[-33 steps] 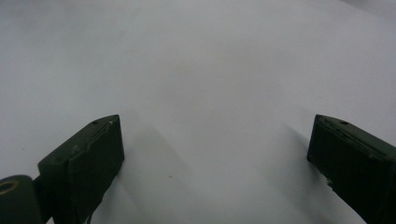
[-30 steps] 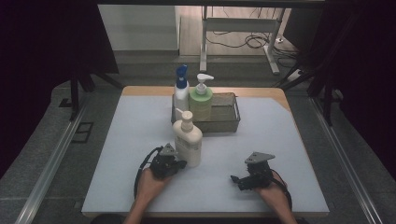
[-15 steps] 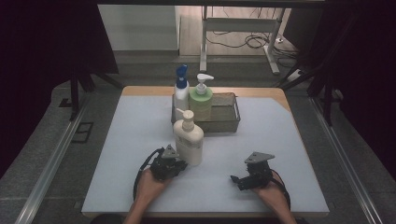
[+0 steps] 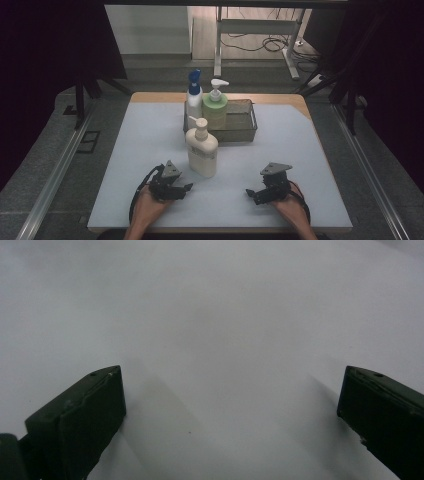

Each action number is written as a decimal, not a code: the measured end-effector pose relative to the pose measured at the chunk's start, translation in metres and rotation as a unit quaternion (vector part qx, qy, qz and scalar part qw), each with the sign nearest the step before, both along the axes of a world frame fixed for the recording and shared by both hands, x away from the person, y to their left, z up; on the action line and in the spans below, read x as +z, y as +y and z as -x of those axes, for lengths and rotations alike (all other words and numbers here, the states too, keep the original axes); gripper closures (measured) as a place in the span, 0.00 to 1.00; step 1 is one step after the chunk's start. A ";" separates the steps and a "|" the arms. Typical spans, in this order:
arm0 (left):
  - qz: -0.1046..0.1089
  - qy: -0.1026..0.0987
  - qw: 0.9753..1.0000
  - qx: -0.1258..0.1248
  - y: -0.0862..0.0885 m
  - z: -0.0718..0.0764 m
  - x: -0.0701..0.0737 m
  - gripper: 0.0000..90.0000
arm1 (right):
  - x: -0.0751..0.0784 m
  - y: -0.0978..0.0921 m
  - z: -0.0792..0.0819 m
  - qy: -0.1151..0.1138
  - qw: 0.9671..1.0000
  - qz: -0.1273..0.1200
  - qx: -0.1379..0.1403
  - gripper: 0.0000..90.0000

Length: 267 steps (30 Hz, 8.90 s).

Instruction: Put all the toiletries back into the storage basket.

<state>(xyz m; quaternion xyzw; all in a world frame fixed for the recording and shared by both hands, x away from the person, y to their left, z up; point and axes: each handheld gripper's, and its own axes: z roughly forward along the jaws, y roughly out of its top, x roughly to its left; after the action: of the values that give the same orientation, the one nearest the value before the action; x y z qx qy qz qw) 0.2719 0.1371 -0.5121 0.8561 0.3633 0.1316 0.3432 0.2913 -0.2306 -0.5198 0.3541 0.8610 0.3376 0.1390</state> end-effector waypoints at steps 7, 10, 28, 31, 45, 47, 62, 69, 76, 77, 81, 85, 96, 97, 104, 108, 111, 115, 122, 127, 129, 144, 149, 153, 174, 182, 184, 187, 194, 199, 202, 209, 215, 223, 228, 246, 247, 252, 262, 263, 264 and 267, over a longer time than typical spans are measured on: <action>-0.017 -0.005 1.000 0.022 0.010 0.006 -0.004 0.14 | 0.005 -0.002 0.001 -0.006 1.000 -0.013 0.004 0.00; -0.021 -0.003 0.999 0.031 0.013 0.007 -0.007 0.14 | 0.007 -0.003 0.002 -0.010 1.000 -0.018 0.006 0.00; 0.002 0.004 0.999 0.035 0.017 0.007 -0.011 0.14 | 0.027 0.001 0.001 -0.017 0.997 -0.072 0.029 0.00; 0.002 0.004 0.999 0.035 0.017 0.007 -0.011 0.14 | 0.034 0.005 0.000 -0.022 0.996 -0.075 0.035 0.00; 0.004 0.004 0.999 0.036 0.017 0.007 -0.011 0.14 | 0.054 0.031 -0.009 -0.018 0.995 -0.084 0.055 0.00; 0.003 0.004 0.999 0.035 0.017 0.007 -0.011 0.14 | 0.057 0.035 -0.012 -0.018 0.994 -0.090 0.057 0.00; 0.003 0.002 0.999 0.035 0.017 0.007 -0.011 0.14 | 0.074 0.069 -0.026 -0.018 0.993 -0.096 0.073 0.00; 0.003 0.002 0.999 0.035 0.017 0.007 -0.011 0.14 | 0.080 0.082 -0.031 -0.011 0.991 -0.107 0.077 0.00; 0.003 0.002 0.999 0.035 0.017 0.007 -0.011 0.14 | 0.085 0.101 -0.034 -0.014 0.992 -0.088 0.087 0.00; 0.003 0.002 0.999 0.035 0.017 0.007 -0.011 0.14 | 0.086 0.103 -0.035 -0.017 0.992 -0.088 0.087 0.01; 0.003 0.002 0.999 0.036 0.017 0.007 -0.011 0.14 | 0.088 0.111 -0.037 -0.028 0.992 -0.089 0.089 0.07; 0.003 0.002 0.999 0.035 0.017 0.007 -0.011 0.14 | 0.090 0.118 -0.040 -0.032 0.991 -0.099 0.086 0.11; 0.003 0.002 0.999 0.035 0.017 0.007 -0.011 0.14 | 0.095 0.137 -0.046 -0.046 0.992 -0.086 0.084 0.18; 0.003 0.002 0.999 0.035 0.017 0.007 -0.011 0.14 | 0.095 0.139 -0.047 -0.047 0.992 -0.082 0.083 0.19; 0.003 0.002 0.999 0.035 0.017 0.007 -0.011 0.14 | 0.098 0.146 -0.052 -0.048 0.993 -0.077 0.074 0.24; 0.003 0.002 0.999 0.035 0.017 0.007 -0.011 0.14 | 0.099 0.150 -0.052 -0.047 0.993 -0.077 0.073 0.31; 0.003 0.002 0.999 0.035 0.017 0.007 -0.011 0.14 | 0.099 0.152 -0.051 -0.050 0.993 -0.075 0.074 0.37; 0.003 0.002 0.999 0.035 0.017 0.007 -0.011 0.14 | 0.100 0.152 -0.051 -0.053 0.993 -0.067 0.077 0.38; 0.003 0.003 0.999 0.035 0.017 0.007 -0.011 0.14 | 0.102 0.153 -0.050 -0.051 0.994 -0.058 0.075 0.40; 0.003 0.003 0.999 0.035 0.017 0.007 -0.011 0.14 | 0.105 0.153 -0.047 -0.054 0.994 -0.054 0.074 0.41; 0.003 0.003 0.999 0.035 0.017 0.007 -0.011 0.14 | 0.108 0.152 -0.046 -0.054 0.994 -0.055 0.073 0.41; 0.004 0.003 0.999 0.035 0.017 0.007 -0.011 0.14 | 0.131 0.121 -0.044 -0.059 0.995 -0.057 0.048 0.41; 0.004 0.003 0.999 0.035 0.017 0.007 -0.011 0.14 | 0.137 0.104 -0.047 -0.061 0.996 -0.058 0.028 0.41; 0.004 0.003 0.999 0.035 0.017 0.007 -0.011 0.14 | 0.142 0.091 -0.048 -0.064 0.996 -0.060 0.013 0.41; 0.004 0.003 0.999 0.035 0.017 0.007 -0.011 0.14 | 0.159 0.041 -0.065 -0.068 0.994 -0.065 -0.055 0.41; 0.004 0.003 0.999 0.035 0.017 0.007 -0.011 0.14 | 0.170 0.035 -0.076 -0.073 0.992 -0.073 -0.072 0.41; 0.004 0.003 0.999 0.035 0.017 0.007 -0.011 0.14 | 0.171 0.035 -0.077 -0.073 0.992 -0.073 -0.073 0.41; 0.004 0.003 0.999 0.035 0.017 0.007 -0.011 0.14 | 0.176 0.035 -0.084 -0.076 0.991 -0.077 -0.079 0.41; 0.004 0.003 0.999 0.035 0.017 0.007 -0.011 0.14 | 0.186 0.037 -0.095 -0.084 0.990 -0.079 -0.087 0.41; 0.005 0.003 0.999 0.035 0.017 0.007 -0.011 0.14 | 0.189 0.039 -0.105 -0.084 0.988 -0.084 -0.094 0.41; 0.005 0.003 0.999 0.035 0.017 0.007 -0.011 0.14 | 0.189 0.040 -0.111 -0.084 0.988 -0.084 -0.099 0.41; 0.005 0.003 0.999 0.035 0.017 0.007 -0.012 0.14 | 0.187 0.043 -0.124 -0.086 0.987 -0.084 -0.107 0.41; 0.002 0.003 0.999 0.033 0.017 0.007 -0.011 0.14 | 0.185 0.045 -0.134 -0.089 0.986 -0.084 -0.116 0.41; 0.003 0.003 0.999 0.034 0.017 0.007 -0.011 0.14 | 0.180 0.051 -0.148 -0.089 0.984 -0.089 -0.129 0.41; 0.004 0.002 0.999 0.036 0.017 0.007 -0.012 0.14 | 0.177 0.055 -0.156 -0.090 0.982 -0.090 -0.136 0.41; 0.005 0.004 0.999 0.037 0.017 0.007 -0.012 0.14 | 0.161 0.065 -0.178 -0.105 0.979 -0.083 -0.154 0.41; 0.006 0.004 0.999 0.037 0.017 0.007 -0.012 0.14 | 0.159 0.065 -0.179 -0.104 0.979 -0.081 -0.154 0.41; 0.005 0.003 0.999 0.035 0.017 0.007 -0.011 0.14 | 0.146 0.065 -0.184 -0.097 0.979 -0.077 -0.160 0.41; 0.005 0.004 0.999 0.035 0.017 0.007 -0.012 0.14 | 0.122 0.067 -0.186 -0.087 0.980 -0.074 -0.162 0.41; 0.005 0.004 0.999 0.036 0.017 0.007 -0.011 0.14 | 0.120 0.067 -0.186 -0.086 0.980 -0.075 -0.163 0.41; 0.005 0.004 0.999 0.035 0.017 0.007 -0.011 0.14 | 0.118 0.068 -0.186 -0.085 0.980 -0.076 -0.163 0.41; 0.005 0.003 0.999 0.035 0.017 0.007 -0.011 0.14 | 0.113 0.068 -0.185 -0.086 0.980 -0.074 -0.163 0.41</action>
<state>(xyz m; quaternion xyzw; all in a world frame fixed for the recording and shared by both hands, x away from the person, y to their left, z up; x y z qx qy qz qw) 0.2651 0.1543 -0.5236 0.8417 0.3949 0.1390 0.3410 0.4760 -0.1624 -0.4065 0.4686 0.7492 0.4027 0.2386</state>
